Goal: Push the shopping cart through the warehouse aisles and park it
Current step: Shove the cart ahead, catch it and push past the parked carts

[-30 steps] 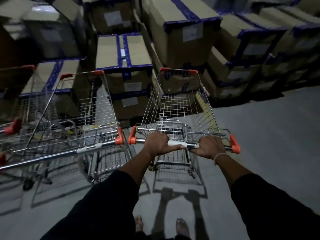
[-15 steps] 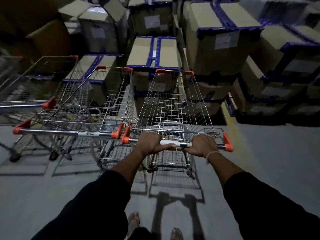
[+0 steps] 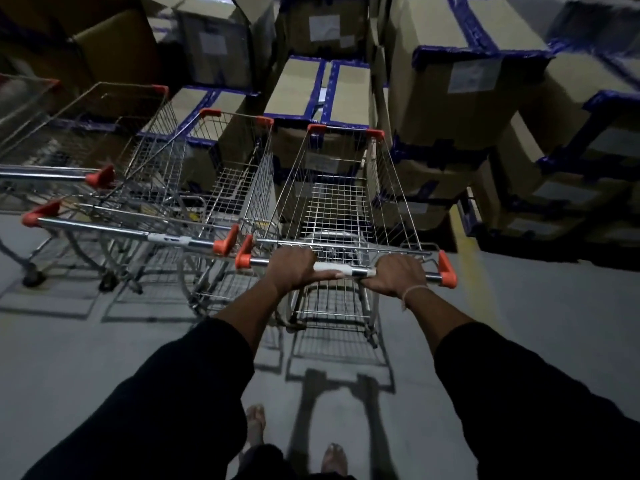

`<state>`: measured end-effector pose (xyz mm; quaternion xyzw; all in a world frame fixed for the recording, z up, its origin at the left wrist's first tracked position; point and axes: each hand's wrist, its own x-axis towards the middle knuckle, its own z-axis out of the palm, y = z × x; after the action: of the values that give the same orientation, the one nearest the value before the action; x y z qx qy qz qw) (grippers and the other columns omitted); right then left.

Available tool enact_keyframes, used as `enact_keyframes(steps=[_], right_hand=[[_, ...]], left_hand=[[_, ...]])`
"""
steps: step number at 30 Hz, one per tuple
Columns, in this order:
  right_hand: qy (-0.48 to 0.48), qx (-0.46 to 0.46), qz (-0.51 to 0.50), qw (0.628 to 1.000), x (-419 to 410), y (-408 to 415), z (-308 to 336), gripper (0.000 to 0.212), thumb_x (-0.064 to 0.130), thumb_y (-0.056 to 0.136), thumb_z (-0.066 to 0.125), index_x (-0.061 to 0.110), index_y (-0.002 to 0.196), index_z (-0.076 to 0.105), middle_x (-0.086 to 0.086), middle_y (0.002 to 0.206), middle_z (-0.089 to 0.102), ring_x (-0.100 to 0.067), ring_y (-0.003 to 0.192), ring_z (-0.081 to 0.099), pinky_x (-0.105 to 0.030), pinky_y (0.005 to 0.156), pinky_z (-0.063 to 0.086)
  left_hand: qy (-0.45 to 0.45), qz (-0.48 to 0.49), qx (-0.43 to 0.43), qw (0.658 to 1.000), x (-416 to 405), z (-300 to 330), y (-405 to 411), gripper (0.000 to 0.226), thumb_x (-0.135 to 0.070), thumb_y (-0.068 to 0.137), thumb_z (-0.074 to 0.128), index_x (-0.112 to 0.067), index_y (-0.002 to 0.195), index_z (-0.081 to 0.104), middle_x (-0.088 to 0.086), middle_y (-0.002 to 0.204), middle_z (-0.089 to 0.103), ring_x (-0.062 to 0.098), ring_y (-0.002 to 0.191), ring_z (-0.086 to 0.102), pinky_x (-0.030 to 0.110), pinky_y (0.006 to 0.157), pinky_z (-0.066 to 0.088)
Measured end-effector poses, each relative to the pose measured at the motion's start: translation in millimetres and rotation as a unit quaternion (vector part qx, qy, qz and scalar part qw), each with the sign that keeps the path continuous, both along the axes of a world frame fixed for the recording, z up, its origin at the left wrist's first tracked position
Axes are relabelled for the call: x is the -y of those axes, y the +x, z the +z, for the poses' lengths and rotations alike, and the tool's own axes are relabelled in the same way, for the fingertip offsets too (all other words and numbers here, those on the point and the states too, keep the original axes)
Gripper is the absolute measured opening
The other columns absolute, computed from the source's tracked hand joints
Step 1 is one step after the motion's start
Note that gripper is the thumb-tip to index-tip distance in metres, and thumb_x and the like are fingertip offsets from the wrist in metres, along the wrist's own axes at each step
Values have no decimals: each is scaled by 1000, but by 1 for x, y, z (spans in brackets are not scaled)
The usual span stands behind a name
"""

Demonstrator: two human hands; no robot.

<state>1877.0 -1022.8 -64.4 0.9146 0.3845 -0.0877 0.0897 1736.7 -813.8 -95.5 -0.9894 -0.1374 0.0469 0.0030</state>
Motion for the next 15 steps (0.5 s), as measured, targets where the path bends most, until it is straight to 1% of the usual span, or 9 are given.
enact_keyframes(steps=[2,3,4,6,9,10,12,13,15], right_hand=[[2,-1,-6,1000,-1,-3,2,77,92,77,45,20,89,70,-4,91,70,-28,86,67,-34,78,53],[1,6,-7,1000,-2,-4,2,76,91,77,46,20,94,70,-4,94,71,-29,90,67,-36,83,53],[1,15,-10,1000,-3,-6,3,76,89,78,47,20,99,69,-5,99,71,-29,94,67,-38,87,52],[18,33,-13,999,-4,-12,2,74,84,77,53,18,108,67,-7,108,71,-30,103,66,-42,94,48],[69,21,-2,997,-6,-29,0,78,79,78,58,16,125,60,-8,124,64,-31,116,59,-47,100,41],[92,8,3,996,-7,-36,1,81,78,78,59,16,130,57,-9,129,61,-31,120,56,-48,102,40],[137,-17,19,990,-13,-53,5,87,79,76,61,15,135,52,-11,134,55,-34,122,52,-48,104,40],[156,-27,28,987,-16,-62,7,90,81,75,59,16,136,51,-12,133,54,-34,121,52,-48,104,40],[179,-51,42,982,-25,-82,13,101,87,70,49,16,142,47,-12,137,50,-35,126,48,-50,110,35]], left_hand=[[20,-6,6,1000,4,4,-1,101,-101,74,8,-21,85,69,-2,65,62,16,65,64,38,81,56],[24,1,15,1000,7,7,-3,99,-99,76,10,-20,89,69,2,73,67,21,81,67,44,95,51],[27,10,28,999,11,9,-6,96,-95,80,14,-18,95,68,6,84,71,25,99,66,49,101,43],[43,23,57,997,18,12,-15,92,-89,85,16,-16,108,67,12,103,72,32,115,58,48,98,41],[30,16,104,994,25,9,-34,88,-81,93,13,-14,119,63,12,113,67,30,107,55,45,92,42],[9,1,129,992,25,8,-42,82,-77,97,21,-11,124,61,13,117,65,31,108,54,47,95,43],[-34,-18,176,984,22,1,-62,73,-69,101,40,-7,137,56,15,132,60,34,121,52,50,107,41],[-45,-14,185,982,20,-1,-73,73,-67,102,43,-7,144,51,15,142,55,35,132,48,51,112,38],[-59,8,185,981,19,2,-103,77,-67,103,37,-10,155,40,14,160,39,34,149,33,53,122,28]])
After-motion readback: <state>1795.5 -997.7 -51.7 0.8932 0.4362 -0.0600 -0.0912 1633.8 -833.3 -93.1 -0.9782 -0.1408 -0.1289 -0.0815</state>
